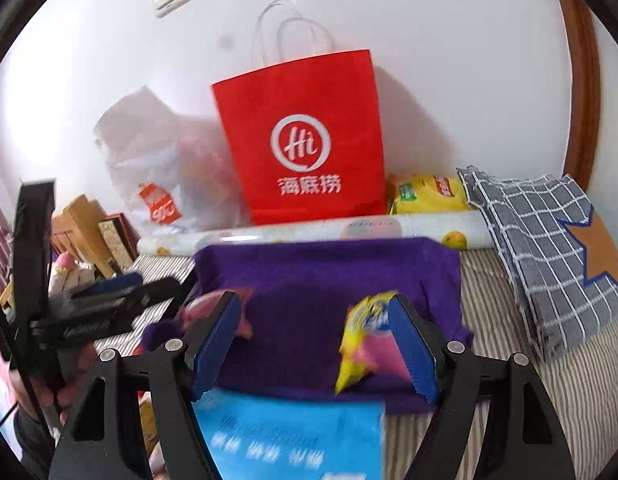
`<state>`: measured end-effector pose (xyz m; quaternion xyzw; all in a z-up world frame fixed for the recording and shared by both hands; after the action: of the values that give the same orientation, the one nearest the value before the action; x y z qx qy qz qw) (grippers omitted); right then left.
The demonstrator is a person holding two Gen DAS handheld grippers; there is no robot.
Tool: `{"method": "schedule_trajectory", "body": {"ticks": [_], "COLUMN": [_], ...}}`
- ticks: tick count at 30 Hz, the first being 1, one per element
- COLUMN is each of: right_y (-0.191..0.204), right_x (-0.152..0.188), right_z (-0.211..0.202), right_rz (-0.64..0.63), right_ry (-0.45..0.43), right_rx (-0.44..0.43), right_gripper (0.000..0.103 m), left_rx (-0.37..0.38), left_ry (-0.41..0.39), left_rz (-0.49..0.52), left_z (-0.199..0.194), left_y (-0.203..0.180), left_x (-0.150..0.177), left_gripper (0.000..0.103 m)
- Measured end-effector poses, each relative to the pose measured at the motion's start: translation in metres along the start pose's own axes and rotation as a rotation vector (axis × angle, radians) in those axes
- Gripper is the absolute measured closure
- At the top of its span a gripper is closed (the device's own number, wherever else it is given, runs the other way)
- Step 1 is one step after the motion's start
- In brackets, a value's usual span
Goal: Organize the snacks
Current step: 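Grasp the red candy bag with the left tool while the right tool grasps the green snack bag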
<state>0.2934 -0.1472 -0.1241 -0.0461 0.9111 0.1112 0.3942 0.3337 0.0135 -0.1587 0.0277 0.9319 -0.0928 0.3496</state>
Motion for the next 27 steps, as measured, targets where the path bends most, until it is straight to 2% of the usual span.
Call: {"method": "schedule_trajectory", "body": {"ticks": [4, 8, 11, 15, 18, 21, 23, 27], "right_y": [0.020, 0.031, 0.034, 0.036, 0.036, 0.036, 0.035, 0.031], "right_x": [0.023, 0.046, 0.064, 0.086, 0.098, 0.109, 0.118, 0.132], "right_z": [-0.025, -0.045, -0.054, -0.059, -0.061, -0.065, -0.067, -0.062], "right_rz": [-0.049, -0.070, -0.031, 0.011, 0.011, 0.002, 0.009, 0.025], "right_ry": [0.014, 0.012, 0.020, 0.035, 0.051, 0.053, 0.058, 0.087], "right_rx": [0.020, 0.023, -0.006, -0.045, -0.036, -0.028, -0.035, -0.043], "right_gripper": [0.027, 0.027, 0.027, 0.027, 0.027, 0.027, 0.027, 0.027], "left_rx": [-0.064, -0.105, -0.084, -0.077, -0.055, -0.075, -0.124, -0.106], "left_ry": [0.017, 0.044, 0.069, 0.106, 0.121, 0.131, 0.157, 0.169], "left_rz": [0.011, -0.007, -0.037, -0.010, 0.020, 0.048, 0.055, 0.053], "left_z": [-0.015, -0.032, -0.036, -0.031, -0.025, -0.018, -0.010, 0.001], "left_y": [0.021, 0.059, 0.075, 0.074, 0.063, 0.057, 0.058, 0.056], "left_x": [0.015, 0.035, 0.054, 0.080, 0.088, 0.091, 0.095, 0.099], "left_gripper": [0.015, 0.015, 0.015, 0.015, 0.015, 0.015, 0.015, 0.016]}}
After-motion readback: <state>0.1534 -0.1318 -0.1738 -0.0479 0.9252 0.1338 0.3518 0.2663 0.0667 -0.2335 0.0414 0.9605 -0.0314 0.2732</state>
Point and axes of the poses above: each gripper's, at about its wrist camera, not at the fingertips, and z roughly the way its jaws point, y to its left, x to its underside, the point moved 8 cm from there along z, roughly the way its jaws point, and after that the axes turned 4 degrees about y, right-handed, at the moved point
